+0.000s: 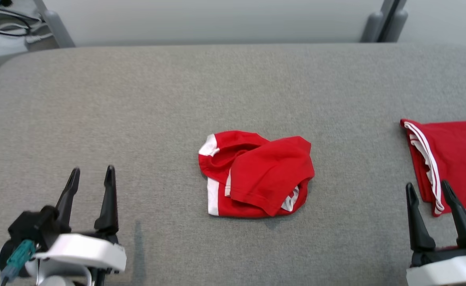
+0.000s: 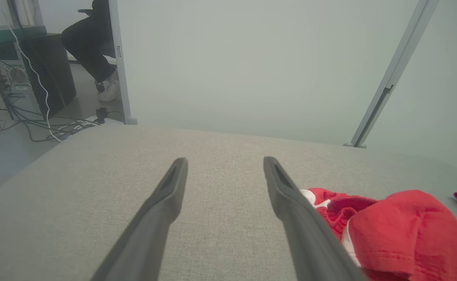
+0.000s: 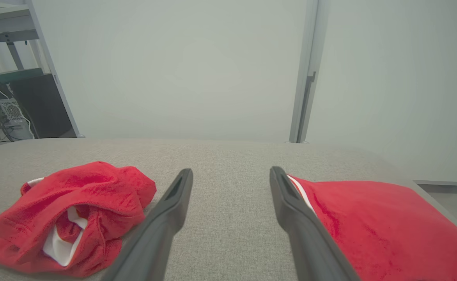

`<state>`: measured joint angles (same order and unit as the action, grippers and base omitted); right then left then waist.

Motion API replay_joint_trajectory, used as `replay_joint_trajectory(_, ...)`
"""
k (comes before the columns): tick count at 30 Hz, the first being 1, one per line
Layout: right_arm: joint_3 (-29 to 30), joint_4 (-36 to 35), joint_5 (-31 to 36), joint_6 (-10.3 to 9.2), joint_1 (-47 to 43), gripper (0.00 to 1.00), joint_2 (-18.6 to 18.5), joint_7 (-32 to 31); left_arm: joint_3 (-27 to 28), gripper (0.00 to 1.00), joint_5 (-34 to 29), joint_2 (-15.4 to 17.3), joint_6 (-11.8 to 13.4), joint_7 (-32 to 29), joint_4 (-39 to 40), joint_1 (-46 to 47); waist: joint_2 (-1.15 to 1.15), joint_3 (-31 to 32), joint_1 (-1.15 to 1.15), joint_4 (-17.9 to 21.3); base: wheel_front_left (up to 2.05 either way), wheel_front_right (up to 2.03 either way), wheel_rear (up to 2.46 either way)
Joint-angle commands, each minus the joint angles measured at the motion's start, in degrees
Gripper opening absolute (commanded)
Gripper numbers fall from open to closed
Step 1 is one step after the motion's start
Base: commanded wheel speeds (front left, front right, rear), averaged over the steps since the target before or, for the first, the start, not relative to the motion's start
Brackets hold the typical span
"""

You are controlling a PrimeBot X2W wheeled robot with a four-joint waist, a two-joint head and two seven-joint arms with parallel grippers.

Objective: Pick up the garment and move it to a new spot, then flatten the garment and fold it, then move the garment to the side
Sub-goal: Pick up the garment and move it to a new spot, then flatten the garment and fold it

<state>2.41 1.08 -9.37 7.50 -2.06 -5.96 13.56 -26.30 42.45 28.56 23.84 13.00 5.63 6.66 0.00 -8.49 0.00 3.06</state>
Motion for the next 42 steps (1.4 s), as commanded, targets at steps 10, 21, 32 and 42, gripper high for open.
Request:
replay_joint_trajectory(10,-0.54,-0.49,1.90,-0.01,-5.87,1.00,1.26,1.04,2.19,1.00,-3.09,-0.79,-4.47,1.91,-0.62,-4.65,0.00,8.32,0.00,-2.29,0.00,0.00,0.00)
replay_joint_trajectory(21,0.51,-2.32,1.99,-0.01,-8.26,1.00,2.65,1.18,10.34,1.00,-3.53,-4.98,-1.77,1.98,-6.21,-5.31,0.00,9.35,0.00,-1.63,0.00,0.00,0.00)
replay_joint_trajectory(32,0.01,-2.84,2.16,-0.01,-8.44,1.00,2.98,1.31,10.42,1.00,-10.89,-4.95,-6.32,1.60,-7.22,-6.67,0.00,9.02,0.00,-2.68,0.00,0.00,0.00)
replay_joint_trajectory(42,-1.65,-2.21,3.01,-0.01,-7.59,1.00,2.34,1.09,5.00,1.00,-12.20,-2.71,-11.98,-2.51,-12.10,-3.56,0.00,8.68,0.00,-3.94,0.00,0.00,0.00)
